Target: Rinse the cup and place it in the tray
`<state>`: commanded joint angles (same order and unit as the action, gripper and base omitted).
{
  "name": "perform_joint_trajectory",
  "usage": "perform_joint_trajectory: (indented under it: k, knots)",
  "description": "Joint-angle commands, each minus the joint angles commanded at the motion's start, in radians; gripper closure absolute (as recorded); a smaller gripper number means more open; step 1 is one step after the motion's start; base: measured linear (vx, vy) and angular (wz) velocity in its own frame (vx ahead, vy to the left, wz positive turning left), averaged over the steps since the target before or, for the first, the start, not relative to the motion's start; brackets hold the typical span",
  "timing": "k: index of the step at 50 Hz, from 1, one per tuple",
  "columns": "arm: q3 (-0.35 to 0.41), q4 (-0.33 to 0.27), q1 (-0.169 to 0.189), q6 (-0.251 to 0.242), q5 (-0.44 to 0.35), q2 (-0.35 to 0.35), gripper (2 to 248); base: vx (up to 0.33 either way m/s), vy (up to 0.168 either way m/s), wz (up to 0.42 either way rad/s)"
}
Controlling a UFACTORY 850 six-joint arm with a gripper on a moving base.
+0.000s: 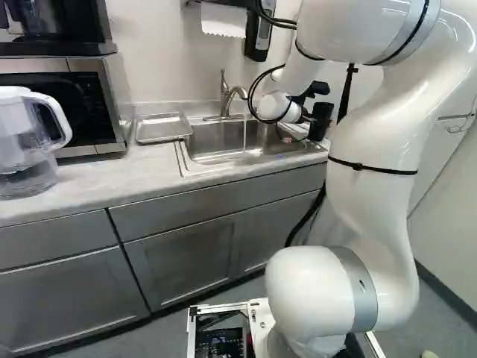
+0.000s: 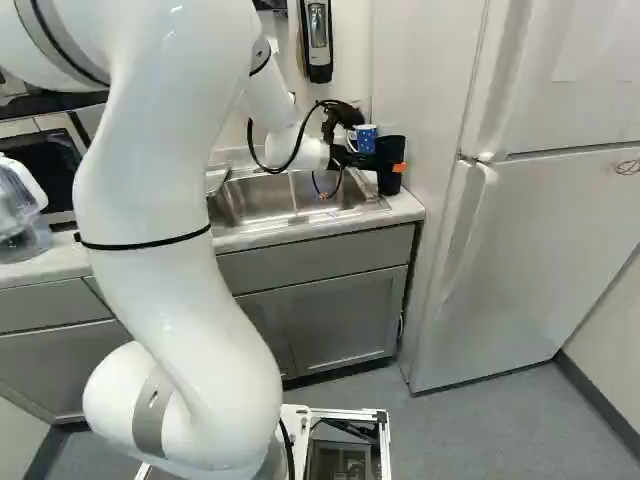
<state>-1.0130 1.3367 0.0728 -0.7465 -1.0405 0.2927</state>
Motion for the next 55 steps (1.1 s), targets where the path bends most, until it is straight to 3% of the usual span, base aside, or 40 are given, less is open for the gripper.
perform_joint_trajectory:
  k: [33, 55]
  knots:
    - [0.013, -0.002, -0.042, 0.0, 0.011, -0.088, 125, 0.0, 0.0, 0.0]
    - [0.032, -0.054, -0.072, 0.0, 0.03, -0.114, 125, 0.0, 0.0, 0.0]
